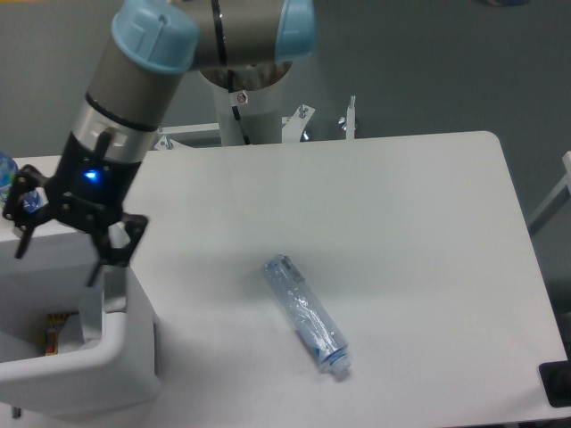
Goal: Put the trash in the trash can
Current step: 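Move the open gripper back over the clear plastic bottle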
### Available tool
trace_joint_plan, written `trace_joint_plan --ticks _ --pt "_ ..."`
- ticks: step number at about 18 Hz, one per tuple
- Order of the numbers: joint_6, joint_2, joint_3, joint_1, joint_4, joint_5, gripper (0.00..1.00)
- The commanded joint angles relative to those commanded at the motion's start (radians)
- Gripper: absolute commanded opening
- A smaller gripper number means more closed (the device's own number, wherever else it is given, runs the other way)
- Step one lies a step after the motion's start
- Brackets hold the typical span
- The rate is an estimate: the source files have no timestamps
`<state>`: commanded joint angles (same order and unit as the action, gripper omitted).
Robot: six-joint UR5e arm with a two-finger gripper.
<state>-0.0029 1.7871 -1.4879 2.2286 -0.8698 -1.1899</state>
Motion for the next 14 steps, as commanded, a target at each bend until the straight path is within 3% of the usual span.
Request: trace_joint_plan --ticks 2,6,14 --pt "-0.006 0.005 -0.003 0.046 -0.006 -0.080 1.00" --pt "-0.115 0.040 -0.008 0.129 -0.018 -0.106 1.00" --pt "-0.129 0.227 0.014 0.203 -0.034 -0.105 1.00"
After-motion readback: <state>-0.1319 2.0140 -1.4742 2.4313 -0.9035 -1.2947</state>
